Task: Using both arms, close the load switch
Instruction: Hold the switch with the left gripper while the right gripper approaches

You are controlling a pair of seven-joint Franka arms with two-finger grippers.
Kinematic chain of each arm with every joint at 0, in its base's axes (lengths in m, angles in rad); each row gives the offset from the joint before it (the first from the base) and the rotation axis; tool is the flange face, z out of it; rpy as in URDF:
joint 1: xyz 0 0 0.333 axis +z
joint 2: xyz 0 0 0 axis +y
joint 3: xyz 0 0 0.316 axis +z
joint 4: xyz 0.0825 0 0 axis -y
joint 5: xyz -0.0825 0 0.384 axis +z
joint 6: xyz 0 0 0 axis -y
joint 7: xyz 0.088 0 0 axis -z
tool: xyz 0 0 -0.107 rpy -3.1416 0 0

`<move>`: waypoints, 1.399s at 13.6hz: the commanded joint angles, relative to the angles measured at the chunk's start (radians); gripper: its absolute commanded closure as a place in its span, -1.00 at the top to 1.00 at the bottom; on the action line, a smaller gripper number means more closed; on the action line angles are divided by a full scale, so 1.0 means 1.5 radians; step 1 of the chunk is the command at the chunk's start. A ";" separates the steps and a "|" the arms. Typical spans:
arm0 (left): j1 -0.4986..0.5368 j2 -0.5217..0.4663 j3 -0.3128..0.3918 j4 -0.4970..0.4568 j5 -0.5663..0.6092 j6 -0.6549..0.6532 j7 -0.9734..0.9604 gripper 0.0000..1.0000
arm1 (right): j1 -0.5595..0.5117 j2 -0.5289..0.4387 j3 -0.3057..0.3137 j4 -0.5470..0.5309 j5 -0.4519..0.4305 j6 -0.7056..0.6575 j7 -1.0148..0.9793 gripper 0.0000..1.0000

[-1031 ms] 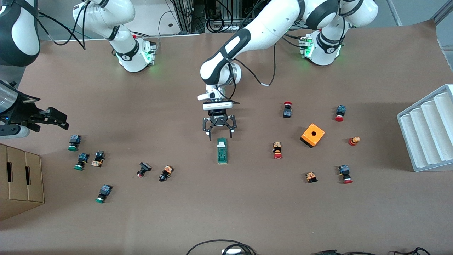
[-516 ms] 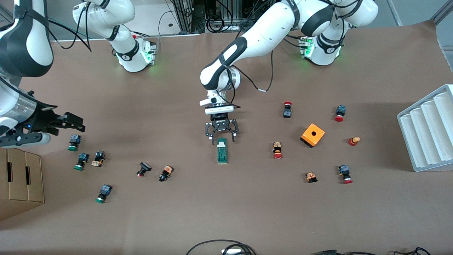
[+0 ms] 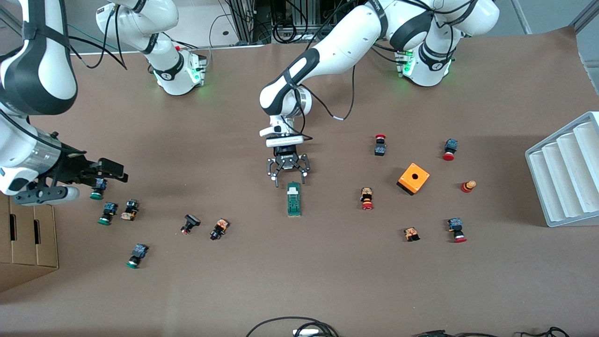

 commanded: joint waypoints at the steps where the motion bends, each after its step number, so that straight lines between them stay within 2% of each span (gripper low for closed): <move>1: -0.010 0.014 0.005 0.017 0.011 -0.014 -0.008 1.00 | 0.034 0.020 -0.001 0.008 0.014 0.028 0.058 1.00; 5: -0.006 0.034 0.005 0.020 0.011 -0.021 -0.009 1.00 | 0.079 0.051 -0.002 0.008 0.062 0.068 0.143 1.00; 10: -0.004 0.038 0.005 0.021 0.009 -0.021 -0.009 1.00 | 0.155 0.088 -0.001 0.008 0.065 0.137 0.308 1.00; 12: -0.004 0.040 0.005 0.022 0.009 -0.021 -0.009 1.00 | 0.192 0.110 -0.001 0.007 0.088 0.172 0.401 1.00; 19: -0.004 0.055 0.004 0.043 0.009 -0.021 -0.002 0.97 | 0.313 0.195 -0.001 0.007 0.091 0.319 0.727 1.00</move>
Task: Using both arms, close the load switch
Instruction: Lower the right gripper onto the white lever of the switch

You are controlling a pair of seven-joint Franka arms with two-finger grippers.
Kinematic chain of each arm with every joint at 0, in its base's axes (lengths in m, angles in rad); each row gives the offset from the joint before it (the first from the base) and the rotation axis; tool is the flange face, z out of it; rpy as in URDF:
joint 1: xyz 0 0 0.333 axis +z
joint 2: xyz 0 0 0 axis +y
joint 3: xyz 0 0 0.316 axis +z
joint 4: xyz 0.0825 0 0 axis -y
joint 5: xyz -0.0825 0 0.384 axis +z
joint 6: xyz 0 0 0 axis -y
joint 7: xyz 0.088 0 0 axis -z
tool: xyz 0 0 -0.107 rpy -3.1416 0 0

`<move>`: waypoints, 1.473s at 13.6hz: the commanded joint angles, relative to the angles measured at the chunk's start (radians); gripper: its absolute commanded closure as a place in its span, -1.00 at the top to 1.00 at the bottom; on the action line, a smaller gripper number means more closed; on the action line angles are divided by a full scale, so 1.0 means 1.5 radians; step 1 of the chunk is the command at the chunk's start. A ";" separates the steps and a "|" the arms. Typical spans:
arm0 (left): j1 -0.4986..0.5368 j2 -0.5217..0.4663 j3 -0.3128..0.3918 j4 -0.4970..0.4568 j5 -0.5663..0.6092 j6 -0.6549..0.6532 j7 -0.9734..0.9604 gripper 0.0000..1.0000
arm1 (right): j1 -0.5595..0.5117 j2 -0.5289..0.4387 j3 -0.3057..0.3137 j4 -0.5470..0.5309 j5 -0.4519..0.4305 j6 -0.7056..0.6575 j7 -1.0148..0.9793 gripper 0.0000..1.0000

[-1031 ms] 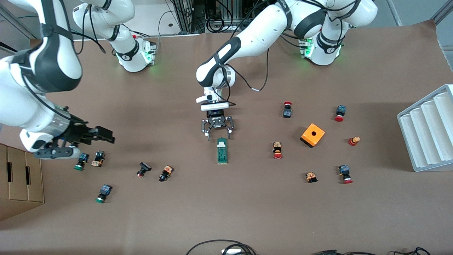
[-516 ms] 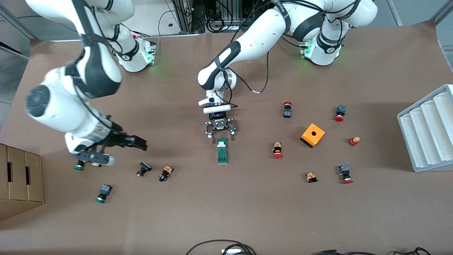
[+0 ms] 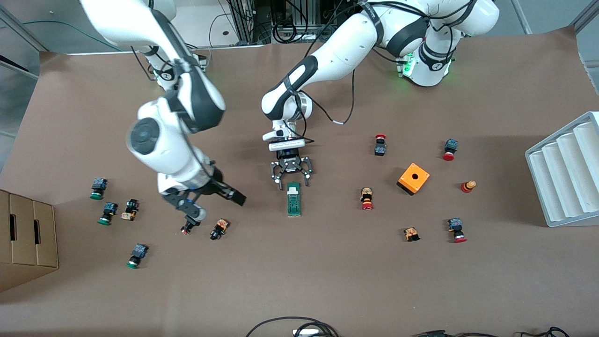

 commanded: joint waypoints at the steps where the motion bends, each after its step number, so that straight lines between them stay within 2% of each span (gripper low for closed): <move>1: -0.004 0.015 0.000 0.026 0.009 -0.011 0.000 0.96 | 0.037 0.036 -0.007 0.008 0.018 0.057 0.116 1.00; 4: -0.004 0.017 0.000 0.028 0.010 -0.010 0.002 0.92 | 0.083 0.065 -0.010 0.008 0.061 0.101 0.259 1.00; 7: -0.004 0.023 0.000 0.031 0.010 -0.010 0.001 0.90 | 0.115 0.097 -0.010 0.008 0.065 0.149 0.371 1.00; 14: -0.004 0.033 -0.001 0.057 0.009 -0.012 -0.005 0.67 | 0.171 0.144 -0.011 0.004 0.066 0.216 0.521 0.99; 15: -0.004 0.034 -0.001 0.057 0.009 -0.012 -0.005 0.66 | 0.171 0.146 -0.011 0.002 0.066 0.217 0.533 0.96; 16: -0.004 0.035 -0.004 0.057 0.009 -0.013 -0.005 0.49 | 0.174 0.147 -0.011 0.001 0.066 0.217 0.551 0.92; 17: -0.004 0.035 -0.010 0.057 0.009 -0.020 -0.005 0.43 | 0.179 0.153 -0.011 0.001 0.067 0.217 0.566 0.89; 20: -0.003 0.044 -0.014 0.057 0.009 -0.031 -0.007 0.45 | 0.185 0.173 -0.010 0.001 0.068 0.223 0.579 0.75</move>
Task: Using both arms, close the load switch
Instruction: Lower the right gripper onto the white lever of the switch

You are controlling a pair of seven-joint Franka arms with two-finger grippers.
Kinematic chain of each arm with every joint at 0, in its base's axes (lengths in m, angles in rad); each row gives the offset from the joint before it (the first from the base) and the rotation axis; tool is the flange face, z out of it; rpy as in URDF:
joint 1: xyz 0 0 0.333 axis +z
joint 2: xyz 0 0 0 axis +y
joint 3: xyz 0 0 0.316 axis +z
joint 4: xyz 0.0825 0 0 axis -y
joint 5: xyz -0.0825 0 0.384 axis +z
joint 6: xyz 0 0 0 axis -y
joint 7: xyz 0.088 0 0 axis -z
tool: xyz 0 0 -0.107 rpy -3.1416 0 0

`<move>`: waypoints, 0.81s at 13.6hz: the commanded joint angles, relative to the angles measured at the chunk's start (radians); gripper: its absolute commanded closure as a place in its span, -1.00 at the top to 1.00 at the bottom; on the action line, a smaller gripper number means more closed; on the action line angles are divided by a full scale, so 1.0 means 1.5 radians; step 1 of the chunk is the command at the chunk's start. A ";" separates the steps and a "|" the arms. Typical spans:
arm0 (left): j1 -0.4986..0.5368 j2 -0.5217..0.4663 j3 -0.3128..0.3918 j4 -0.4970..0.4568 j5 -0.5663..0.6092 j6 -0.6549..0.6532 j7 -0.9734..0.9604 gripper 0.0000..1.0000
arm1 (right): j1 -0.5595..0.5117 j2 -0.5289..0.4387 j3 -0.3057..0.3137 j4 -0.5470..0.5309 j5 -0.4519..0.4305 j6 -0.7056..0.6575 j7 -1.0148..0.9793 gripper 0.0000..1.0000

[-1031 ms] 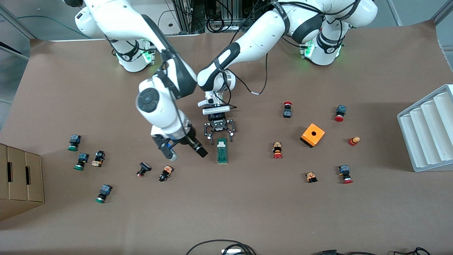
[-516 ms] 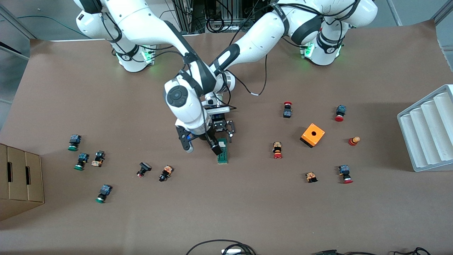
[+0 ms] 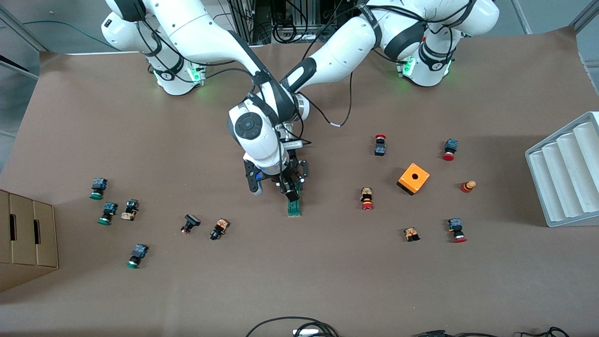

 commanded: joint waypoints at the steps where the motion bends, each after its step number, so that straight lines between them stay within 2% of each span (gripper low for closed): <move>1: -0.003 0.021 -0.004 0.020 0.009 -0.017 -0.006 0.45 | 0.016 0.022 -0.008 0.002 0.021 0.029 0.008 0.74; 5: -0.003 0.023 -0.004 0.023 0.009 -0.018 -0.007 0.38 | 0.020 0.035 -0.008 0.002 0.021 0.043 0.030 0.74; 9: -0.003 0.023 -0.008 0.030 0.009 -0.018 -0.005 0.28 | 0.021 0.049 -0.008 0.003 0.021 0.063 0.031 0.57; 11: -0.003 0.024 -0.008 0.030 0.009 -0.019 -0.006 0.16 | 0.021 0.055 -0.008 0.003 0.021 0.074 0.031 0.52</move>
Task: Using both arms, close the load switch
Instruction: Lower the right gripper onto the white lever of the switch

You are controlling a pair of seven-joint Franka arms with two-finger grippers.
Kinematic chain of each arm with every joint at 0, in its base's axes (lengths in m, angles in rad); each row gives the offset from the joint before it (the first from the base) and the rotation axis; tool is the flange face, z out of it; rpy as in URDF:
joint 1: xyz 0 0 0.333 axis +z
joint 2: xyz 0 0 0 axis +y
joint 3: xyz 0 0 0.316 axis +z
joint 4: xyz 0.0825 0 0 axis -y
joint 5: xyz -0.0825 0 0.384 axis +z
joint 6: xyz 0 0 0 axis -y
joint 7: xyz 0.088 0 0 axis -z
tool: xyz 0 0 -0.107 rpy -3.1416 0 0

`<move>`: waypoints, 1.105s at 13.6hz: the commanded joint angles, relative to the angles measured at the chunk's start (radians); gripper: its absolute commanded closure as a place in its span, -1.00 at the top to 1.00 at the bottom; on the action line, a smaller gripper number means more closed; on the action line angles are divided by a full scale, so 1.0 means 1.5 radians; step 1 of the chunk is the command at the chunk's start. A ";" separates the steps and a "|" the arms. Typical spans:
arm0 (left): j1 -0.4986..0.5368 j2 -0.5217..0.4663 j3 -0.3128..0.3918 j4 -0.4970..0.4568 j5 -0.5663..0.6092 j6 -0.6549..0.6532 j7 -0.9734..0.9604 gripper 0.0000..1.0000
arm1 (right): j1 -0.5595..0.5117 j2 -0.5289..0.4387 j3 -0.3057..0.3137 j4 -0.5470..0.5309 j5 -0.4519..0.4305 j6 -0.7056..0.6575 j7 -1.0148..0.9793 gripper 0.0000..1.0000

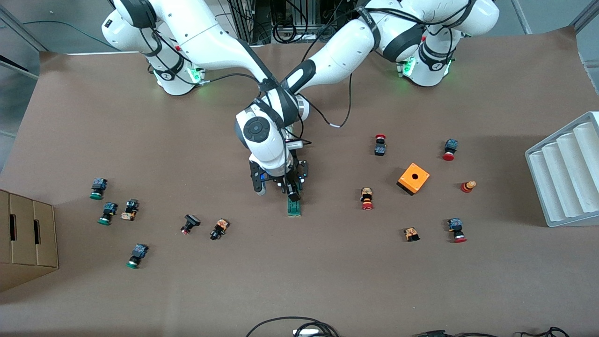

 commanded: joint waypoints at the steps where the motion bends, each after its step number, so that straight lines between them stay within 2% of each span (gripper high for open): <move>1: -0.003 0.012 -0.006 0.024 0.011 -0.013 -0.004 0.12 | 0.010 0.016 -0.008 0.002 0.021 0.028 0.000 0.50; 3: -0.003 0.012 -0.012 0.024 0.011 -0.017 -0.004 0.06 | 0.010 0.018 -0.008 0.002 0.021 0.029 0.000 0.42; 4: -0.003 0.012 -0.013 0.024 0.011 -0.017 -0.004 0.01 | 0.010 0.018 -0.008 0.002 0.021 0.029 -0.001 0.29; 9: -0.003 0.012 -0.014 0.024 0.010 -0.017 -0.004 0.01 | 0.010 0.018 -0.008 0.000 0.020 0.031 -0.008 0.18; 10: -0.003 0.011 -0.014 0.024 0.009 -0.017 -0.004 0.02 | 0.010 0.018 -0.008 0.000 0.020 0.031 -0.009 0.07; 13: -0.003 0.012 -0.015 0.023 0.009 -0.021 -0.004 0.02 | 0.010 0.017 -0.008 0.000 0.020 0.031 -0.011 -0.03; 15: -0.003 0.011 -0.015 0.023 0.009 -0.021 -0.004 0.02 | 0.009 0.016 -0.008 0.002 0.020 0.030 -0.011 -0.18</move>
